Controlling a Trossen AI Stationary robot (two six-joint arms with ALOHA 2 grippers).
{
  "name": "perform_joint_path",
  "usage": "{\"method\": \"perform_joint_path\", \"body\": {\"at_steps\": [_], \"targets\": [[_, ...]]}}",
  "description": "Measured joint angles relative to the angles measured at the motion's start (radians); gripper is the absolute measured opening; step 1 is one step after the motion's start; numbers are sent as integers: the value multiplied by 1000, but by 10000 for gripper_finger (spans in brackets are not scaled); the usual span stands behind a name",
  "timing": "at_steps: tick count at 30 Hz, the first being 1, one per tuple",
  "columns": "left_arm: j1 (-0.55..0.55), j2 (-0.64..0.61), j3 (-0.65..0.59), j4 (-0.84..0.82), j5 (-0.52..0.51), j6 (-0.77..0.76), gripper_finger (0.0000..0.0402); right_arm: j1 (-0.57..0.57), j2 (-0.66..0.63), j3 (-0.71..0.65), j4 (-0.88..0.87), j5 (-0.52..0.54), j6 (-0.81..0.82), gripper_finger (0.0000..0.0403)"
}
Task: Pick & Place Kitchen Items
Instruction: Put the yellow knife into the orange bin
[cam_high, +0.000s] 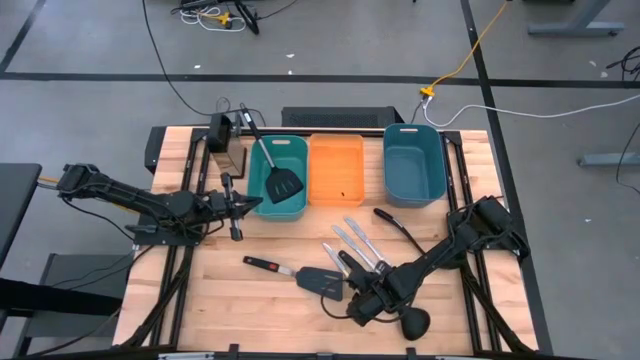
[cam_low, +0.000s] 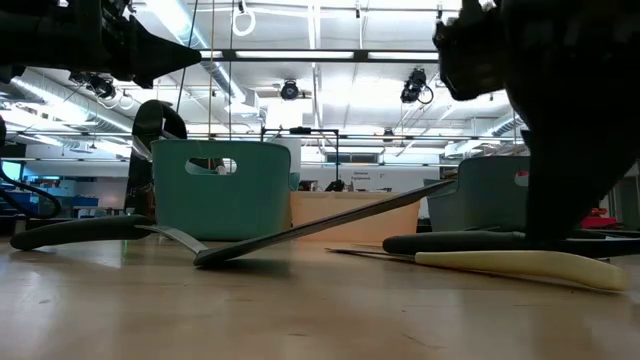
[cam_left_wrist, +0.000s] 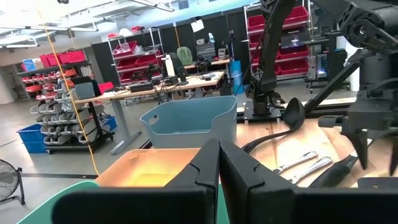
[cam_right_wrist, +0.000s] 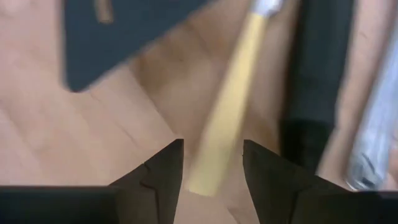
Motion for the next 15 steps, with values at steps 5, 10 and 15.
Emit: {"method": "perform_joint_path", "body": {"at_steps": [5,10,15], "targets": [[0,0,0,0,3,3,29,-9,0,0,-25,-38,45,172],[0,0,0,0,3,7,27,-17,0,0,-6,-41,49,172],[0,0,0,-1,3,6,27,-18,60,5,10,-85,16,172]]}}
